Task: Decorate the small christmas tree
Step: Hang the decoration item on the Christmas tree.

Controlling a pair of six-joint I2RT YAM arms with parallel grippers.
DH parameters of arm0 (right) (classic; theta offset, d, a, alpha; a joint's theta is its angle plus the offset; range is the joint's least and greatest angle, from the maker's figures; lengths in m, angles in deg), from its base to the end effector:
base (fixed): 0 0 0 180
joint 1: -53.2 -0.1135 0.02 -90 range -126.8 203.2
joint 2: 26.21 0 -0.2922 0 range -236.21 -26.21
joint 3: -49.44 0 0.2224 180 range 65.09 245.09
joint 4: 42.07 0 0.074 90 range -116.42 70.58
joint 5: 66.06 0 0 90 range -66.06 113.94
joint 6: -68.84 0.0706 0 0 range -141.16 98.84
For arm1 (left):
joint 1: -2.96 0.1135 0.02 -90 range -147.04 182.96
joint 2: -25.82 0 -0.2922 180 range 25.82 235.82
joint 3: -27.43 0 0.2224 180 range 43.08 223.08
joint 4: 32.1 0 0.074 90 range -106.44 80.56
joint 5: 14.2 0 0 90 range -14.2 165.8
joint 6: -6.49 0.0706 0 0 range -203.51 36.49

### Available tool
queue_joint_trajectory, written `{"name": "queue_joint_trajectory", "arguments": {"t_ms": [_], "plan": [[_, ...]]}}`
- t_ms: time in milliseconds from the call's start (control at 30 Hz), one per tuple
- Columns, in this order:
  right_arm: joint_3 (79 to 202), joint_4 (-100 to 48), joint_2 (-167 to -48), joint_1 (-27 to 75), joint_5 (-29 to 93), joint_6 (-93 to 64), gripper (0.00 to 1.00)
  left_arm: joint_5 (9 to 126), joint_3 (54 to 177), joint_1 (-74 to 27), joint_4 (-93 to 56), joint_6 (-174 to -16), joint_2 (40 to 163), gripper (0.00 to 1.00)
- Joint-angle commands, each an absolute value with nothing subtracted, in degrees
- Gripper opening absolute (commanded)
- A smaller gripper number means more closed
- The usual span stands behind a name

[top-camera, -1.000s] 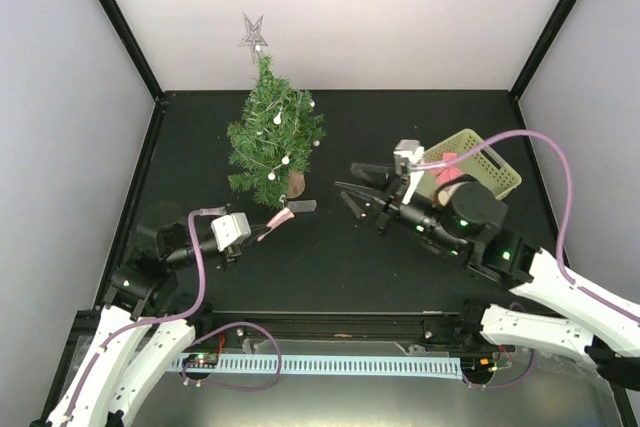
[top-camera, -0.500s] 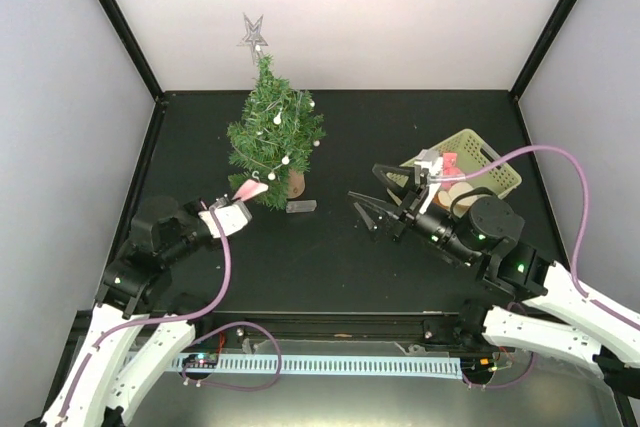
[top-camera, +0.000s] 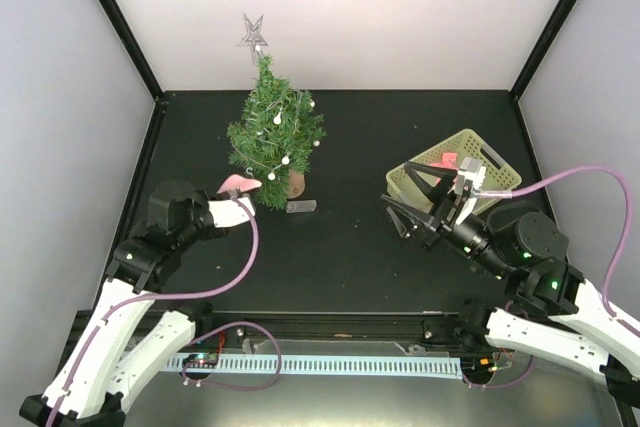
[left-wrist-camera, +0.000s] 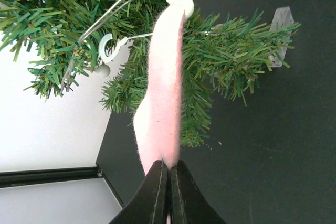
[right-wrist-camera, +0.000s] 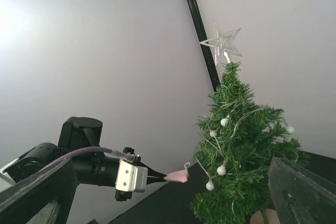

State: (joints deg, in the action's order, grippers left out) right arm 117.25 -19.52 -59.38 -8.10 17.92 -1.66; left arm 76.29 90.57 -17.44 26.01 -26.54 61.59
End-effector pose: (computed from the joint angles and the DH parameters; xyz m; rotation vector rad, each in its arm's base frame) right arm 0.0542 0.0836 0.4300 -0.4285 1.3862 1.1027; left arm 0.0983 -0.0359 0.3126 1.3284 1.6673 0.3891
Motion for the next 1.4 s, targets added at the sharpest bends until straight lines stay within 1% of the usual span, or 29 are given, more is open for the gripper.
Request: {"name": "queue_joint_trajectory", "arguments": {"t_ms": [0,333,600,967,1367], "plan": [[116.03,-19.06,-57.55,-7.84,14.50,-3.80,1.00,79.44,93.06,-18.31,22.83,-23.17,63.71,0.01],[115.57,-19.55,-56.03,-7.88,12.52,-5.40,1.00,83.81,94.58,-21.25,20.70,-21.62,68.06,0.02],[114.80,-19.43,-54.82,-7.88,12.08,-5.34,1.00,86.61,96.20,-21.64,20.08,-20.66,70.10,0.02],[113.84,-19.25,-52.92,-7.87,11.36,-5.26,1.00,86.88,95.67,-22.16,21.04,-19.88,71.69,0.02],[113.10,-19.17,-52.28,-7.88,10.72,-5.61,1.00,86.92,93.59,-23.80,23.83,-18.21,70.21,0.02]]}}
